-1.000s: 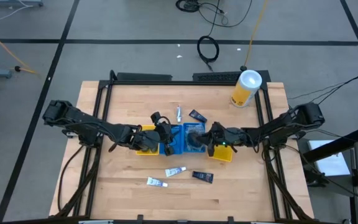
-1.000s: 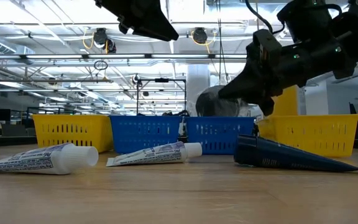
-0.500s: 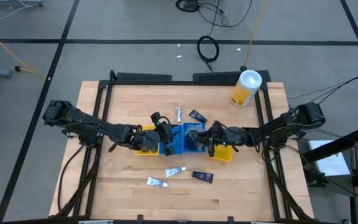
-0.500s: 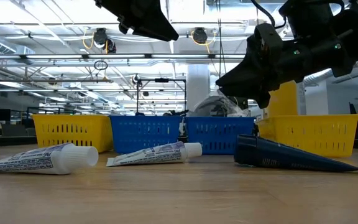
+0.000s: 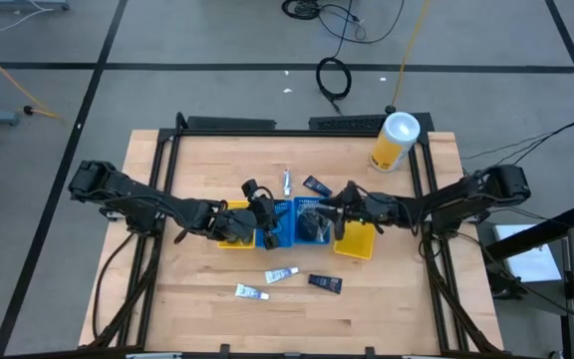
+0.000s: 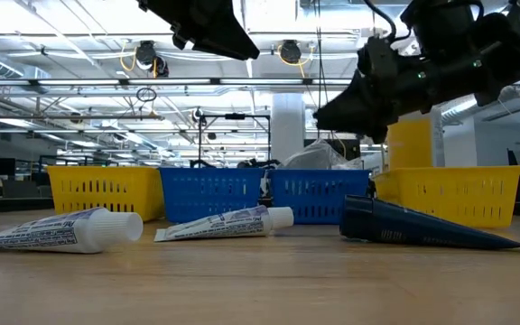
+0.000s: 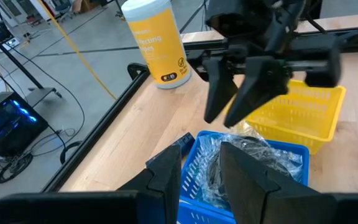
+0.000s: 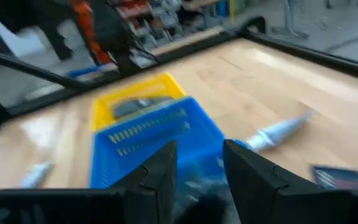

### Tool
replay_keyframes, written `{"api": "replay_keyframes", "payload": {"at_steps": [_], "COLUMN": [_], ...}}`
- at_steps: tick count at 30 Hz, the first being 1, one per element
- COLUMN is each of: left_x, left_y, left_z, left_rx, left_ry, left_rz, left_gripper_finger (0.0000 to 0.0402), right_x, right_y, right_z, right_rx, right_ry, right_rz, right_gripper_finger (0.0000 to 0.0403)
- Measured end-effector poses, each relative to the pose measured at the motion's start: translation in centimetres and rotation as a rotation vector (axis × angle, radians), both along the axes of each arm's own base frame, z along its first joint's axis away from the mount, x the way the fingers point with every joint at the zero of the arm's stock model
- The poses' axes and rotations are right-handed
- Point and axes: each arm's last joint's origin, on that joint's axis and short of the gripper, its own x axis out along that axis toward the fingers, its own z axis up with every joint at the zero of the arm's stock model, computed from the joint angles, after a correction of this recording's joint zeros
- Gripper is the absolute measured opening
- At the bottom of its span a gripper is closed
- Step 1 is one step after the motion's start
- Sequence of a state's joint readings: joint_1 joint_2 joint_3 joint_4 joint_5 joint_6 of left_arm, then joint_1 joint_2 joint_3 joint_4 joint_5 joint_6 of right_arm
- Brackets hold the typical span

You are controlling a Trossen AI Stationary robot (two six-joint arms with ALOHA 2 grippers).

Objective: Pick & Place Travel size toiletries
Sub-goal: Put the shave cream into the left blue bin

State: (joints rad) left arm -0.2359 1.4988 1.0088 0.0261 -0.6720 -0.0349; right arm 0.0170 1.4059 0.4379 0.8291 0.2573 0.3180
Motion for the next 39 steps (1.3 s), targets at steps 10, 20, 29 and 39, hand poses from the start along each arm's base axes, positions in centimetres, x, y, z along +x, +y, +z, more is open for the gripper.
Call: {"api": "replay_keyframes", "payload": {"at_steps": [10, 20, 29, 39], "left_x": [0.0, 0.1, 0.2, 0.2], "left_y": [0.0, 0.4, 0.9, 0.9], "left_z": [0.0, 0.0, 0.0, 0.0], "left_rx": [0.0, 0.001, -0.022, -0.023], "left_ry": [0.0, -0.001, -0.013, -0.016], "left_rz": [0.001, 0.012, 0.037, 0.037], "left_gripper_finger": [0.0113, 0.0113, 0.0113, 0.0113], "right_x": [-1.5, -2.0, -1.2, -1.4], "right_y": [-2.8, -6.6, -8.8, -10.2], "right_z": [0.0, -0.1, 2.3, 3.6], "right_rx": [0.054, 0.231, 0.266, 0.286], "right_ry": [0.133, 0.303, 0.378, 0.485], "right_rz": [-0.135, -0.153, -0.149, -0.137], "right_gripper_finger": [0.012, 0.0121, 0.0121, 0.0133]}}
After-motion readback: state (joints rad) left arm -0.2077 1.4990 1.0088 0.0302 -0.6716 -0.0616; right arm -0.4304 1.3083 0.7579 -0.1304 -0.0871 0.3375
